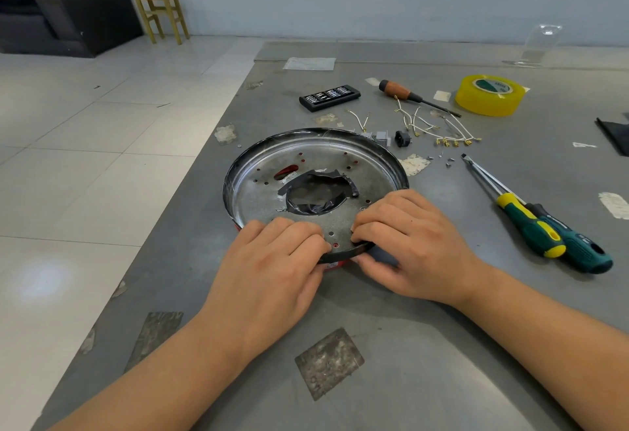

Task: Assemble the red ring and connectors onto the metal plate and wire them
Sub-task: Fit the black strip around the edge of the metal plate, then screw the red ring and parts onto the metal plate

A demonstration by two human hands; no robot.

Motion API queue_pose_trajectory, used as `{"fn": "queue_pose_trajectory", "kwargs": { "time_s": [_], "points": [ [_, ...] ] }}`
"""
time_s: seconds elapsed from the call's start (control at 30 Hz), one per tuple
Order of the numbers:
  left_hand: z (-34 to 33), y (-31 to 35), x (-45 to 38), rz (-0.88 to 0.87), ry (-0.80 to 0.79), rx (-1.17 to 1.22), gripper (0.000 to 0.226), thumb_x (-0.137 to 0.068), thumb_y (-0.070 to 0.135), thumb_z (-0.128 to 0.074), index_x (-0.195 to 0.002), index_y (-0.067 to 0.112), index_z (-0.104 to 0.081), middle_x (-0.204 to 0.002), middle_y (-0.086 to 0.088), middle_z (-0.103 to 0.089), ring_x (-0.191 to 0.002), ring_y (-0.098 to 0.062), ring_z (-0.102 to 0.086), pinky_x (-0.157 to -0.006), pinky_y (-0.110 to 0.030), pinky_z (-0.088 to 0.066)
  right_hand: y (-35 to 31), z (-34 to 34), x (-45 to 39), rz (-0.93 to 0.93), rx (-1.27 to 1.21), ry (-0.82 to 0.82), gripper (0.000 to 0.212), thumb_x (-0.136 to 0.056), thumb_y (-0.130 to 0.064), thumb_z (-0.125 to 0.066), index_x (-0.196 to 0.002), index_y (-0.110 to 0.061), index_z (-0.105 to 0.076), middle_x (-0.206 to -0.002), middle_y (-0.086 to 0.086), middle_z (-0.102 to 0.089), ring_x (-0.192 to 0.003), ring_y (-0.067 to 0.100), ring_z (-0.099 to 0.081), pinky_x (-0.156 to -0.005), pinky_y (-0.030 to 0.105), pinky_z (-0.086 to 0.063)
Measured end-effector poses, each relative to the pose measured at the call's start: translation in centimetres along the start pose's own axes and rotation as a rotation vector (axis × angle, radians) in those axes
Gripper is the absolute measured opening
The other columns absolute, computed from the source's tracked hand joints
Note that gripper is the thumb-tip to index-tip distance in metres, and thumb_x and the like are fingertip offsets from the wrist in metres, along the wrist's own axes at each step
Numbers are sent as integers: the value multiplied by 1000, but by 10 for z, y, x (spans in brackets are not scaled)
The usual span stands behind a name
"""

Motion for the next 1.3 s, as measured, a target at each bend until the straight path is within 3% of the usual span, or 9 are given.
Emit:
{"fn": "queue_pose_trajectory", "kwargs": {
  "time_s": [0.2, 0.37, 0.47, 0.53, 0.7, 0.8, 0.93, 1.1, 1.3],
  "points": [
    [1, 0, -2, 32, 11, 18, 18, -92, 29, -56, -95, 20, -71, -103, 8, -71, -91, -21, -68, -70, -44, -51, 0, -1, 0, -16, 4, -27, 16, -93, -28, -69, -90, -13, -74, -99, 0, -71, -89, 23, -66, -89, 39, -48],
    [0, -1, -2, 74, 13, 38, 16, -89, 30, -57, -92, 21, -70, -97, 9, -70, -88, -19, -68, -70, -42, -49, 4, 0, 4, -43, -50, -48, 40, -98, -50, -58, -104, -13, -73, -110, 0, -67, -101, 21, -62, -99, 41, -43],
    [0, -2, -2, 98, 7, 50, 16, -88, 30, -56, -91, 22, -69, -97, 10, -70, -88, -17, -68, -71, -40, -47, 33, 12, 13, -304, -170, 125, 45, -104, -48, -43, -119, -13, -67, -125, -1, -63, -120, 19, -57, -105, 37, -40],
    [0, -2, -2, 110, 7, 57, 17, -88, 30, -55, -90, 22, -70, -96, 11, -70, -89, -17, -68, -72, -40, -48, 65, 19, 25, -528, -122, 202, 37, -105, -42, -43, -117, -16, -66, -122, -2, -63, -119, 17, -57, -102, 37, -43],
    [1, -1, -2, 122, 19, 38, 16, -86, 29, -57, -89, 20, -71, -91, 8, -69, -86, -19, -68, -71, -41, -48, 136, 13, 50, -856, 473, -35, 21, -100, -34, -54, -108, -23, -69, -111, 1, -67, -109, 26, -56, -92, 42, -38],
    [3, 0, -2, 115, 41, 33, 18, -87, 29, -55, -88, 19, -70, -88, 7, -68, -82, -20, -67, -70, -42, -49, 165, 6, 55, -1004, 662, -164, 18, -96, -25, -55, -103, -20, -71, -106, 4, -66, -102, 28, -54, -82, 40, -33],
    [0, -2, 0, 109, 61, 26, 17, -88, 30, -55, -88, 21, -69, -86, 9, -65, -79, -18, -64, -72, -37, -42, 188, 0, 57, -1153, 750, -308, 16, -94, -24, -55, -98, -19, -70, -104, 8, -63, -100, 29, -50, -78, 40, -28],
    [-4, -4, 1, 107, 85, 28, 17, -88, 31, -54, -88, 22, -69, -85, 11, -64, -77, -18, -64, -72, -37, -42, 197, -7, 58, -1184, 819, -400, 18, -93, -30, -58, -98, -21, -72, -101, 6, -60, -99, 28, -47, -74, 41, -16],
    [-4, -4, 1, 100, 90, 21, 15, -88, 30, -55, -87, 22, -68, -85, 10, -63, -77, -18, -63, -72, -36, -38, 206, -16, 57, -1192, 828, -420, 20, -94, -25, -57, -103, -20, -74, -98, 6, -61, -99, 28, -48, -80, 42, -25]
  ]
}}
Point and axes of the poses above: each hand's wrist, its own x-axis away from the middle knuckle, its own z-axis out of the back of the hand, y = z × x, the point moved 8 cm from there along -x, towards the middle knuckle
